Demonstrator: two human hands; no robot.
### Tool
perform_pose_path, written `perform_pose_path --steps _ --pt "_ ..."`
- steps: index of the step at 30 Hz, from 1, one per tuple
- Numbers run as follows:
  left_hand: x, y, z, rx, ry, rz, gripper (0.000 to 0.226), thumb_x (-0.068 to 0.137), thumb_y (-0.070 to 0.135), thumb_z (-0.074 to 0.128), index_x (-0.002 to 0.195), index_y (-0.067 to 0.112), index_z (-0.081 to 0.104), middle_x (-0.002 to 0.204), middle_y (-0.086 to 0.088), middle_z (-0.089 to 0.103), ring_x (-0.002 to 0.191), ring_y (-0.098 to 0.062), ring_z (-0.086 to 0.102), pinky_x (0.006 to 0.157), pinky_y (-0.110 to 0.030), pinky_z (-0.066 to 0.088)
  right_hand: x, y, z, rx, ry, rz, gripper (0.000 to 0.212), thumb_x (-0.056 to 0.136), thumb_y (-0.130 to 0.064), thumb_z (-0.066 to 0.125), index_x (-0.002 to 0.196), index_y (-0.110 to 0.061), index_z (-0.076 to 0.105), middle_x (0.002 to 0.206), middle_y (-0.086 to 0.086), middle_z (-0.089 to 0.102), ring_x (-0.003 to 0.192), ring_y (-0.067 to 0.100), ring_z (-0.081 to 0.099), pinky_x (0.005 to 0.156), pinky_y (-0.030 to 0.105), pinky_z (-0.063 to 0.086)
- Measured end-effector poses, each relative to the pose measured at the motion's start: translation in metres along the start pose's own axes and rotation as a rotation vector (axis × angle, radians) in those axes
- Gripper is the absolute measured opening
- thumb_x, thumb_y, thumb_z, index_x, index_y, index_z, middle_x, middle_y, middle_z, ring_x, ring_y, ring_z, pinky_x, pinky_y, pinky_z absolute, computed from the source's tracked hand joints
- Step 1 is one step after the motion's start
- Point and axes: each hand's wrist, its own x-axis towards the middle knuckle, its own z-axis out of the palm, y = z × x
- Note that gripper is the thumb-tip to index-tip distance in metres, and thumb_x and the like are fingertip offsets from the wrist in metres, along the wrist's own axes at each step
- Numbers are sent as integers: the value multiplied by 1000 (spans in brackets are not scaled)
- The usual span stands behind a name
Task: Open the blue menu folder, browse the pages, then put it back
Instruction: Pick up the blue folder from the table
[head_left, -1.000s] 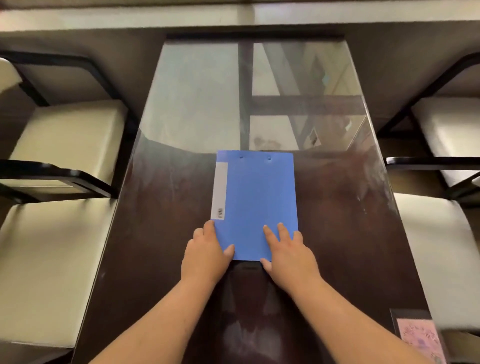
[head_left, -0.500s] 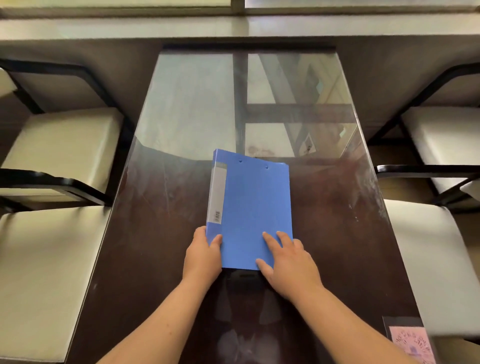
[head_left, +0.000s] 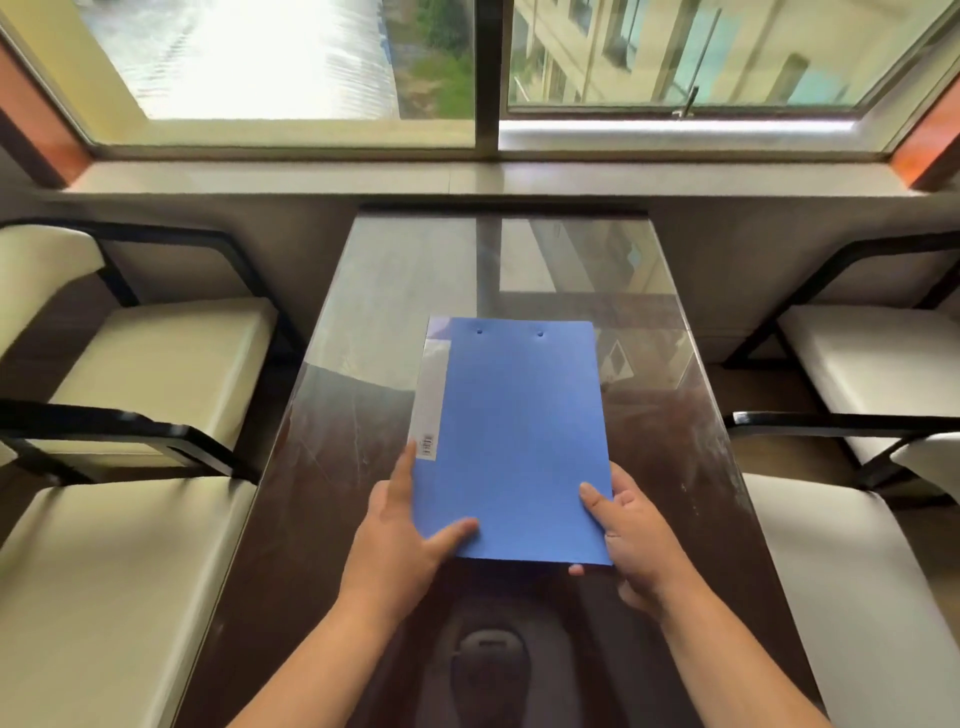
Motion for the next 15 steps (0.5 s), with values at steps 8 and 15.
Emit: perform_pose_path --steps 8,15 --pt "-13 14 -19 304 -57 128 136 41 106 49 146 65 -28 110 8 35 82 -11 53 63 -24 46 -16 -31 10 81 -59 -53 32 110 -16 50 126 -37 67 127 6 78 108 38 77 58 44 67" --pt "-19 8 -19 418 -63 174 128 47 114 23 145 57 -37 108 8 30 81 -11 46 58 -27 41 -22 -35 3 160 -66 -15 34 114 -29 39 136 -28 66 133 10 76 119 33 73 85 42 66"
